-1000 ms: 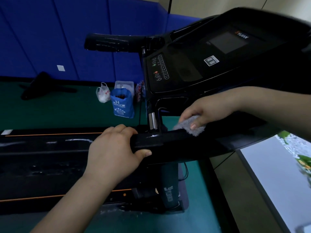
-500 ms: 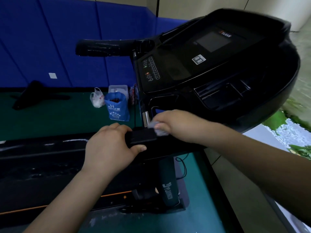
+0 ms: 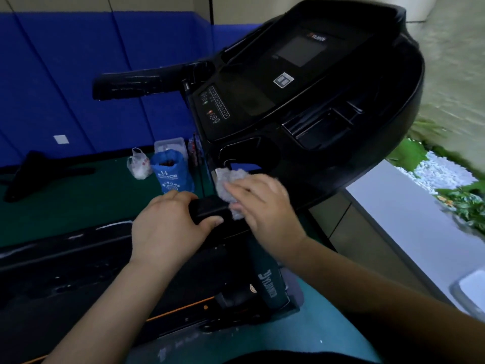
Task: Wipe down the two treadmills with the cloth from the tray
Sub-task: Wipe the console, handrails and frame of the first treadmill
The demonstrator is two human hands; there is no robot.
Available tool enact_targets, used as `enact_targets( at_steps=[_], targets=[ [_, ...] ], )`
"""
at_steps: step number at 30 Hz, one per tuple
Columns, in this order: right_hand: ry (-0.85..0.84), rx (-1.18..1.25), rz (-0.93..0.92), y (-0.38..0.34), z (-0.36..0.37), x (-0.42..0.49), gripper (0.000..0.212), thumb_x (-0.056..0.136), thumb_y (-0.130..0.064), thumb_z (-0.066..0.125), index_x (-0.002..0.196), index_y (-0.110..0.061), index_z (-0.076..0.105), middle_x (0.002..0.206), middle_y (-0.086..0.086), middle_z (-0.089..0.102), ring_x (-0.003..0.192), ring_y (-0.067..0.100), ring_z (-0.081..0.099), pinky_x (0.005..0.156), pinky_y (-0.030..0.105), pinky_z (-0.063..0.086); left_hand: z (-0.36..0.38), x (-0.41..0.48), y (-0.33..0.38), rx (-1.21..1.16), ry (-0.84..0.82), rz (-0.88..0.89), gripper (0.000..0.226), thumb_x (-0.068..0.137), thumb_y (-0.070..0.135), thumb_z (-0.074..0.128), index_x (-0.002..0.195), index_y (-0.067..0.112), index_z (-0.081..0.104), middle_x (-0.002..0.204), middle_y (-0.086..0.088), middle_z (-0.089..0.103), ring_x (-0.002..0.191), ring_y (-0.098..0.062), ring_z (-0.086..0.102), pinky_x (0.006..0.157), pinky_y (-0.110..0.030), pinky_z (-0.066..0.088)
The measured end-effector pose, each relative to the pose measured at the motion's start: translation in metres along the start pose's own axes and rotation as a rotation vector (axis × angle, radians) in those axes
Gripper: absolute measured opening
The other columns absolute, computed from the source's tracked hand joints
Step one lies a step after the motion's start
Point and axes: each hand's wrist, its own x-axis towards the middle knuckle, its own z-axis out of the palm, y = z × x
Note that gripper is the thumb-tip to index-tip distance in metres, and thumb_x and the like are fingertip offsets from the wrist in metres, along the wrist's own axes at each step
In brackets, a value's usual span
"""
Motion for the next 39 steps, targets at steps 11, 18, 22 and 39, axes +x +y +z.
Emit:
enact_targets(
  at_steps=[11, 18, 22, 39],
  targets=[
    [0.714, 0.127, 0.952, 0.046, -0.015, -0.025, 0.036, 0.091, -0.013, 0.060, 0.125, -0.002, 0.057, 0.118, 0.010, 0.037, 0.107, 0.025, 0.048, 0.100, 0.025, 0.040, 0.000, -0.001, -0.001, 0.048, 0.017, 0.062, 0.058, 0.075, 0.074, 0.050, 0.108, 0.027, 0.062, 0.100, 0.005, 0.063, 0.095, -0.020, 0.058, 0.062, -0.027, 0.039],
    [0.693, 0.296, 0.965, -0.003, 0.011, -0.026, 0.035, 0.093, -0.012, 0.058, 0.127, -0.011, 0.050, 0.120, -0.001, 0.028, 0.102, 0.007, 0.043, 0.091, -0.001, 0.027, 0.001, 0.000, -0.003, 0.090, 0.027, 0.089, 0.065, 0.076, 0.076, 0.046, 0.114, 0.026, 0.061, 0.104, 0.003, 0.063, 0.096, -0.021, 0.060, 0.059, -0.027, 0.039],
    [0.877, 0.363, 1.172, 0.050, -0.033, 0.003, 0.037, 0.099, -0.021, 0.049, 0.136, -0.024, 0.044, 0.126, 0.001, 0.029, 0.103, 0.009, 0.047, 0.094, 0.019, 0.039, 0.001, 0.000, -0.004, 0.076, 0.029, 0.103, 0.065, 0.075, 0.076, 0.046, 0.114, 0.026, 0.061, 0.102, 0.004, 0.063, 0.094, -0.020, 0.060, 0.057, -0.027, 0.040],
    [1.022, 0.559, 1.297, 0.007, 0.016, -0.006, 0.041, 0.099, -0.017, 0.050, 0.140, -0.016, 0.045, 0.106, -0.007, 0.032, 0.084, -0.014, 0.047, 0.072, -0.004, 0.033, -0.008, 0.004, -0.017, 0.040, -0.079, 0.175, 0.051, 0.080, 0.063, 0.055, 0.123, 0.035, 0.057, 0.115, 0.006, 0.062, 0.101, -0.020, 0.060, 0.066, -0.029, 0.045]
  ],
)
